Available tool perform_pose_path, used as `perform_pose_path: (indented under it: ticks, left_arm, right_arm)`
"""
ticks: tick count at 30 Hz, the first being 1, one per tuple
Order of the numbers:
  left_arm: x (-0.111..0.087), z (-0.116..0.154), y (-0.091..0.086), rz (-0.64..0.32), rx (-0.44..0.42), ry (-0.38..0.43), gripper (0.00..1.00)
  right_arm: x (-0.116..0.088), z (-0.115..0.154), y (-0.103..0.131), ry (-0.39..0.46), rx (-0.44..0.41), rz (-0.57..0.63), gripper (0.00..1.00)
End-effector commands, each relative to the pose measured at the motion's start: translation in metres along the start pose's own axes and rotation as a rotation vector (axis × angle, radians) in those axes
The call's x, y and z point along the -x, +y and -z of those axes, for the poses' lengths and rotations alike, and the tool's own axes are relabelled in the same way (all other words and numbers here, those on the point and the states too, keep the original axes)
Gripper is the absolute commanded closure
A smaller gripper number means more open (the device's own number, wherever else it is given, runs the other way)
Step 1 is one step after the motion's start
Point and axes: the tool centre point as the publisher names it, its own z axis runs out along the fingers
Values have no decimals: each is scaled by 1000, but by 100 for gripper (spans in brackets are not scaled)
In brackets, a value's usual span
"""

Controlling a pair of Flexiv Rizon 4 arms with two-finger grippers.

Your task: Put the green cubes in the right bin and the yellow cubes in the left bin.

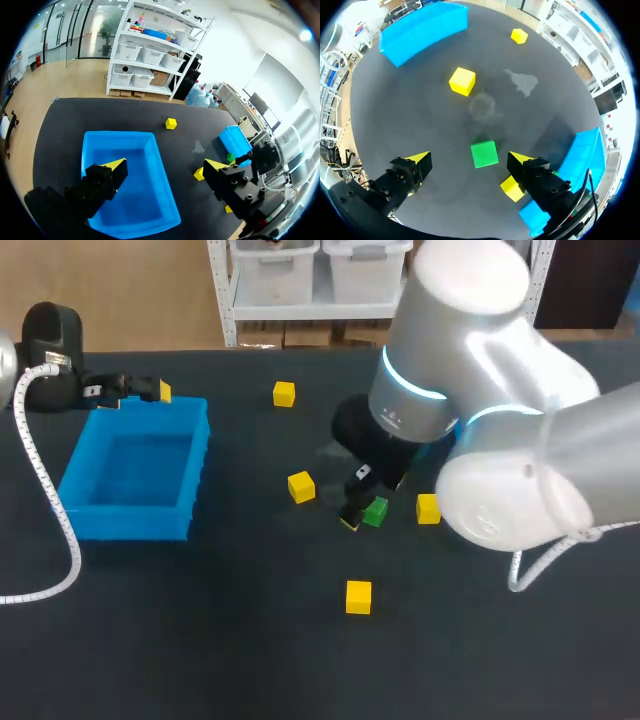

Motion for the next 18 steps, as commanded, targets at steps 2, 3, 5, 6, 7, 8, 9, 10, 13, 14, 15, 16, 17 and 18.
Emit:
perform_pose_path:
  ticks: [2, 3, 5, 6, 7, 8, 9, 10, 13, 14, 15, 16, 17, 18]
  left_arm:
    - [-1, 0, 2, -2, -9, -5, 0]
    - [-1, 0, 2, -2, -9, -5, 0]
    - [-1, 0, 2, -2, -9, -5, 0]
    - [-1, 0, 2, -2, -9, -5, 0]
    - [-1, 0, 2, -2, -9, -5, 0]
    - [-1, 0, 2, -2, -9, -5, 0]
    - [-1, 0, 2, -2, -9, -5, 0]
    - [-1, 0, 2, -2, -9, -5, 0]
    - [-1, 0, 2, -2, -9, -5, 0]
    - [-1, 0, 2, -2, -9, -5, 0]
    - [-1, 0, 2, -2, -9, -5, 0]
    - [-1, 0, 2, -2, -9, -5, 0]
    - [-1, 0, 2, -2, -9, -5, 0]
    - [-1, 0, 2, -2, -9, -5, 0]
  right_arm:
    - [2, -16, -8, 43, 1, -8, 0]
    - [0, -20, -10, 53, 3, -12, 0]
    - [-2, -24, -12, 61, 4, -13, 0]
    - [-3, -26, -12, 64, 4, -15, 0]
    - [-3, -28, -12, 67, 3, -15, 0]
    - [-4, -30, -13, 69, 3, -16, 0]
    - [-4, -32, -14, 72, 2, -17, 0]
    - [-4, -33, -15, 74, -1, -21, 27]
    - [-4, -34, -19, 72, -15, -37, 100]
    - [-5, -34, -20, 72, -17, -37, 100]
    - [-5, -33, -21, 73, -20, -37, 100]
    - [-6, -32, -23, 72, -28, -40, 100]
    - [-6, -32, -25, 72, -30, -41, 100]
    - [-6, -31, -27, 70, -36, -45, 100]
